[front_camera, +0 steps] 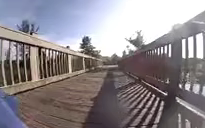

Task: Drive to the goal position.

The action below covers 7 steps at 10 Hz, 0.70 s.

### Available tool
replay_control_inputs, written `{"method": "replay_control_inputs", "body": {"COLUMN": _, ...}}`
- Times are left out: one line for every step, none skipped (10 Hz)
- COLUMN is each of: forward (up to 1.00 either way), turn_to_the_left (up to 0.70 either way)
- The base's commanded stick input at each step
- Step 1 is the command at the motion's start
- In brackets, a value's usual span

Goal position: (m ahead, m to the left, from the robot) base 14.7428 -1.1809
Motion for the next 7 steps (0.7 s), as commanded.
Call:
{"method": "replay_control_inputs", "body": {"forward": 1.00, "turn_to_the_left": 0.00}}
{"method": "replay_control_inputs", "body": {"forward": 1.00, "turn_to_the_left": 0.00}}
{"method": "replay_control_inputs", "body": {"forward": 1.00, "turn_to_the_left": 0.00}}
{"method": "replay_control_inputs", "body": {"forward": 1.00, "turn_to_the_left": 0.00}}
{"method": "replay_control_inputs", "body": {"forward": 1.00, "turn_to_the_left": 0.00}}
{"method": "replay_control_inputs", "body": {"forward": 1.00, "turn_to_the_left": 0.00}}
{"method": "replay_control_inputs", "body": {"forward": 1.00, "turn_to_the_left": 0.00}}
